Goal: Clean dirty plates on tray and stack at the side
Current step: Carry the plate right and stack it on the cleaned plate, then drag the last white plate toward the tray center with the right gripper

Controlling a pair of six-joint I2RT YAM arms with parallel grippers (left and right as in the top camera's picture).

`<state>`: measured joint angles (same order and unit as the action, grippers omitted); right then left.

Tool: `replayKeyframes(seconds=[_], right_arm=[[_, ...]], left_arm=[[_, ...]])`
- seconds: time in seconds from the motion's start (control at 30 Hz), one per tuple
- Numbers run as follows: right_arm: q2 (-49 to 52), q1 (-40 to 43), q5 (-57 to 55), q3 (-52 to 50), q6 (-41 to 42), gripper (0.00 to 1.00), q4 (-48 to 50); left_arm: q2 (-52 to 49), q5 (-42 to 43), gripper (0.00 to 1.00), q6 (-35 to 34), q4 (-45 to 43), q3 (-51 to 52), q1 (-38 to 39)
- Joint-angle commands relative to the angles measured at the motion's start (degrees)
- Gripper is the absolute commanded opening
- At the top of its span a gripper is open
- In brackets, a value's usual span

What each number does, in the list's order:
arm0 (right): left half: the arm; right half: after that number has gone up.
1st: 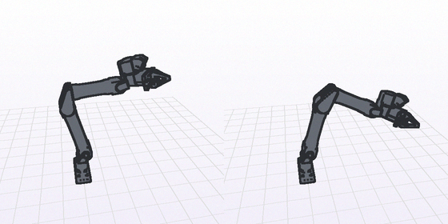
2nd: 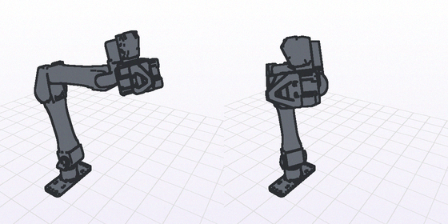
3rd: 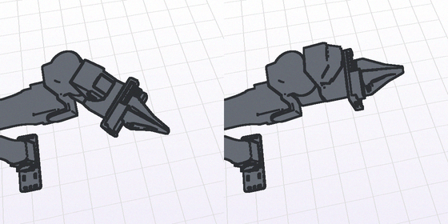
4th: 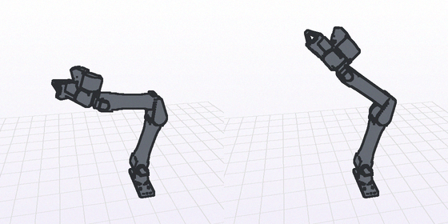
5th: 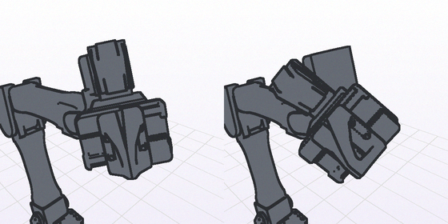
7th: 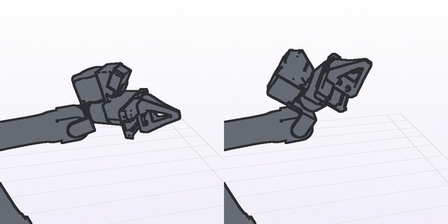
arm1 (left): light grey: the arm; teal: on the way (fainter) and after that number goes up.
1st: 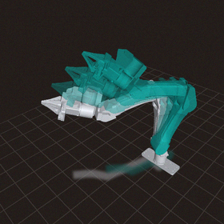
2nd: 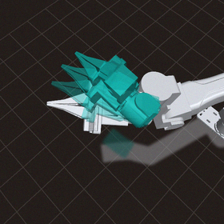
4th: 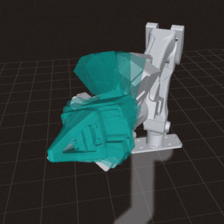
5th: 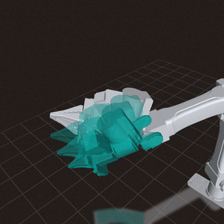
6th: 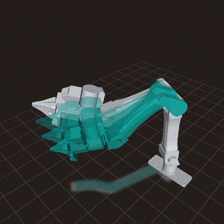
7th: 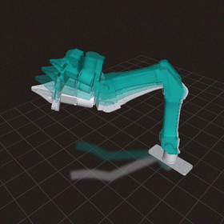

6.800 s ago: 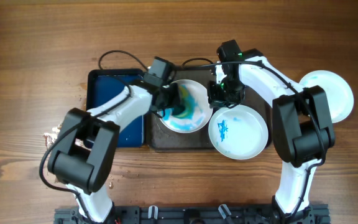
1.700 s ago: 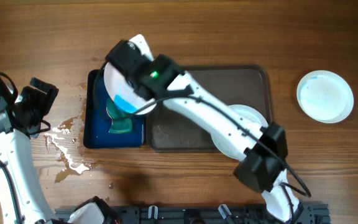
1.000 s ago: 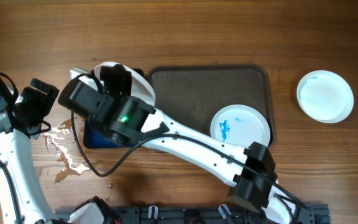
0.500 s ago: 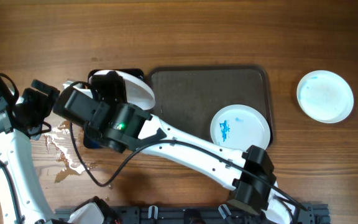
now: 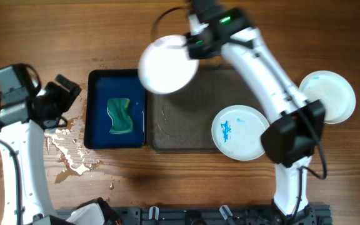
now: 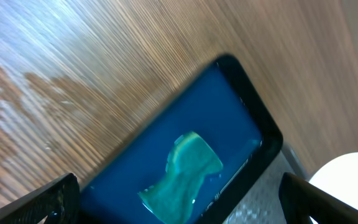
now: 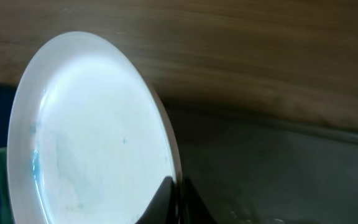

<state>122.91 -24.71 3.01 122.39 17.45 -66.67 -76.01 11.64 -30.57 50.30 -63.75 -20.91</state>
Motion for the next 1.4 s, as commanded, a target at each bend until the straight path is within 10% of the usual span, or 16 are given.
replayKeyframes(seconds=[0.0,0.37,0.7,0.83,0.97,1.07,1.37], right_arm=[[-0.55,11.67,3.45,0.94,1.92,0.05,-7.17],[-0.55,49.70,4.35,-0.46,-2.64,0.05,-22.77],[-0.55,69.79,7.04,-19.12,-0.52,0.05,-15.06],[-0.55,68.39,8.94,-22.16,-0.98,0.06,-11.74],[-0.55,62.93,8.85,-22.18,-2.51,0.51,-9.38],[-0.79,59.36,9.05,-22.12,-4.09,0.31,-9.35],[-15.93,42.25,3.61,-22.38,-3.26,0.43,-15.34]], left_arm=[[-3.56,0.52,1.00,-0.31,-0.61,-0.13,4.61],[-6.54,0.55,1.00,-0.35,-3.74,-0.13,9.62],[-6.54,0.55,1.00,-0.35,-4.15,-0.13,9.62],[-6.54,0.57,1.00,-0.35,-4.50,-0.13,9.62],[-6.54,0.57,1.00,-0.35,-4.48,-0.13,9.62],[-6.54,0.57,1.00,-0.35,-4.48,-0.13,9.88],[-6.75,0.52,1.00,-0.31,-4.52,-0.13,11.13]])
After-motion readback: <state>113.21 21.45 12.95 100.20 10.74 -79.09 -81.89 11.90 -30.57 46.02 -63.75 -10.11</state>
